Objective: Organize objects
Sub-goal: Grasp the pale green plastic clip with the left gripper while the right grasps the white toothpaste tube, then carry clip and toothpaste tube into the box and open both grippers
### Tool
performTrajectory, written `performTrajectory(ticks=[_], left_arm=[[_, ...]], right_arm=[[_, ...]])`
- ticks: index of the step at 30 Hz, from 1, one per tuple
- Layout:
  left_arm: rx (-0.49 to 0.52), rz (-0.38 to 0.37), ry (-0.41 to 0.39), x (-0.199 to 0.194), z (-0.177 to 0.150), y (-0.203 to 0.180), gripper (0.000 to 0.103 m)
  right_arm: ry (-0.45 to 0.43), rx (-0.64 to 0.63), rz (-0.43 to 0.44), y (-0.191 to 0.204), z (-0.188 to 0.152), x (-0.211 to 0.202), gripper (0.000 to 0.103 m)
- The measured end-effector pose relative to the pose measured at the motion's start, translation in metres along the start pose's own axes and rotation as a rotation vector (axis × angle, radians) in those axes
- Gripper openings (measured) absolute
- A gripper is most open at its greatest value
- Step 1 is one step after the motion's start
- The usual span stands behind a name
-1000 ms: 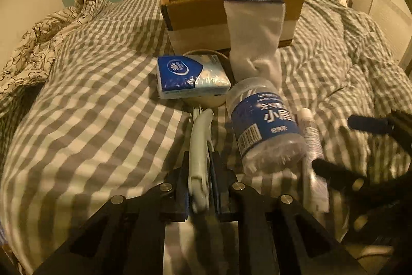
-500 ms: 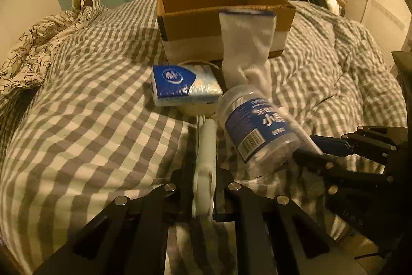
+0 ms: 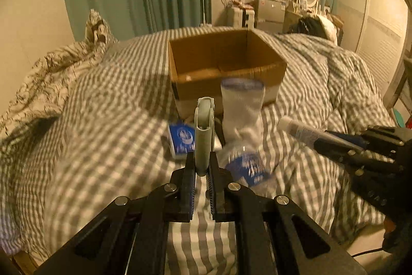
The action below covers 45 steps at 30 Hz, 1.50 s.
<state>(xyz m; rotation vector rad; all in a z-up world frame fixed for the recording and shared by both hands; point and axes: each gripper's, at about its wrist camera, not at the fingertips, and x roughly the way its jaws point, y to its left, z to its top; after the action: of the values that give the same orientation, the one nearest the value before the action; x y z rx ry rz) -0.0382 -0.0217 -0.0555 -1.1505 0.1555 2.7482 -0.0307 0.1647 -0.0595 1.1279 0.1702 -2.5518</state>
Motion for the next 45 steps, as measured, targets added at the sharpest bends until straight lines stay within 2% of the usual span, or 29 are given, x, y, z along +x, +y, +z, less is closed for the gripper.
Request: performTrajectory(ticks=[3, 8, 14, 18, 22, 27, 32, 33, 34, 35, 36, 37, 41, 45], left_arm=[[-0.005, -0.017, -0.033, -0.004, 0.024, 0.003, 0.009], [0.012, 0.000, -0.117, -0.006, 0.078, 0.004, 0.009], [0.012, -0.024, -0.154, 0.021, 0.137, 0.004, 0.009], [0.009, -0.031, -0.123, 0.064, 0.165, 0.005, 0.009], [0.018, -0.024, -0.059, 0.114, 0.174, 0.007, 0.009], [0.009, -0.041, 0.023, 0.163, 0.171, 0.010, 0.009], [0.003, -0.043, 0.067, 0.181, 0.164, 0.010, 0.012], [0.005, -0.039, 0.067, 0.179, 0.163, 0.010, 0.015], [0.010, -0.032, 0.066, 0.176, 0.163, 0.009, 0.024], [0.016, -0.020, 0.063, 0.173, 0.163, 0.008, 0.032], [0.020, 0.002, 0.053, 0.166, 0.163, 0.007, 0.052], [0.018, 0.019, 0.038, 0.159, 0.163, 0.007, 0.068], [-0.009, 0.038, -0.002, 0.123, 0.163, 0.014, 0.073], [-0.025, 0.076, -0.044, 0.080, 0.157, 0.018, 0.088]], right_arm=[[-0.063, -0.020, -0.012, -0.005, 0.024, -0.015, 0.014], [-0.135, -0.040, -0.020, -0.017, 0.073, -0.024, 0.014], [-0.198, -0.053, -0.032, -0.035, 0.134, -0.011, 0.014], [-0.200, -0.051, -0.046, -0.052, 0.165, 0.018, 0.014], [-0.167, -0.035, -0.042, -0.068, 0.182, 0.057, 0.014], [-0.102, -0.005, -0.026, -0.089, 0.182, 0.109, 0.014], [-0.098, 0.025, -0.008, -0.101, 0.172, 0.124, 0.016], [-0.112, 0.036, -0.008, -0.103, 0.172, 0.121, 0.022], [-0.125, 0.047, -0.004, -0.105, 0.172, 0.117, 0.035], [-0.137, 0.058, 0.000, -0.107, 0.174, 0.111, 0.042], [-0.149, 0.065, 0.002, -0.108, 0.174, 0.105, 0.053], [-0.161, 0.067, 0.004, -0.108, 0.175, 0.098, 0.056], [-0.198, 0.034, -0.017, -0.099, 0.173, 0.061, 0.061], [-0.228, 0.002, -0.046, -0.086, 0.165, 0.016, 0.067]])
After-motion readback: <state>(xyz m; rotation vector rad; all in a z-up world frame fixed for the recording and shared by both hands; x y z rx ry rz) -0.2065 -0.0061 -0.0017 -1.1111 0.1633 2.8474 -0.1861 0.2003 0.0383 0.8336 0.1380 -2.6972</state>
